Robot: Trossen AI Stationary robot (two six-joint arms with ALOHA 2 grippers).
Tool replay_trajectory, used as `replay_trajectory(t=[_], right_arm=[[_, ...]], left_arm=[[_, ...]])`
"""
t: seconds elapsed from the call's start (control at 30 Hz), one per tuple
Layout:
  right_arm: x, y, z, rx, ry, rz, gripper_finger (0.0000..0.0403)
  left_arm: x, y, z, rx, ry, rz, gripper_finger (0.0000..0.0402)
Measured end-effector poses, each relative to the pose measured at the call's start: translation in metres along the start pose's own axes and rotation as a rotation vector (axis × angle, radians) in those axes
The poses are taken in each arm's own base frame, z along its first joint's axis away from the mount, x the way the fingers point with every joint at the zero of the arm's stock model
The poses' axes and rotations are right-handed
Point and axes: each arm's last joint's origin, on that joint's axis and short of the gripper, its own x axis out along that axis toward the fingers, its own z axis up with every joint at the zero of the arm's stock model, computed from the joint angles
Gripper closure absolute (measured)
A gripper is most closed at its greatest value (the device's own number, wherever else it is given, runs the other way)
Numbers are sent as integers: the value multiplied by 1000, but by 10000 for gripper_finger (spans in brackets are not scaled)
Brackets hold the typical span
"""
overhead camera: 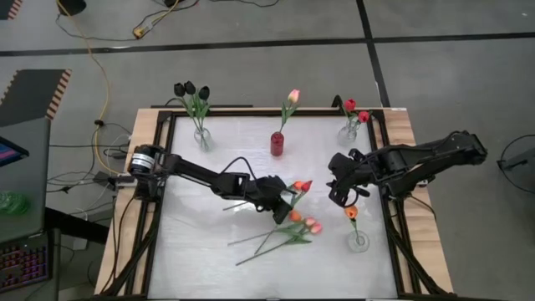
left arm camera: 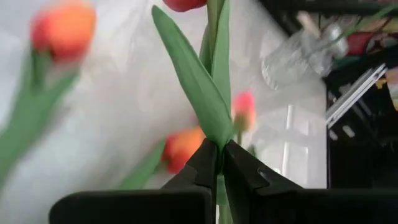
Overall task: Sort flowers into vase by color
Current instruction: Put the red flower into the top right transparent vase
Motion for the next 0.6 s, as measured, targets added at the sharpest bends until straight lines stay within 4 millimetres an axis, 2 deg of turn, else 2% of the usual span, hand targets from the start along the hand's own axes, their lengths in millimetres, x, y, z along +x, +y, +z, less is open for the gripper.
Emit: replay_trajectory(t=[0.3,0.43,0.6], right_arm=[[-34,-5,14,-60,-130,41,171],[-48,-11,19,-96,-246,-21,171],[-55,-16,22,-113,-357,-114,171]], left_arm=[[-42,-10,39,200,-207,62,399],[-65,-10,61,282,-322,121,399],[-94,-11,87,395,-475,171,399]])
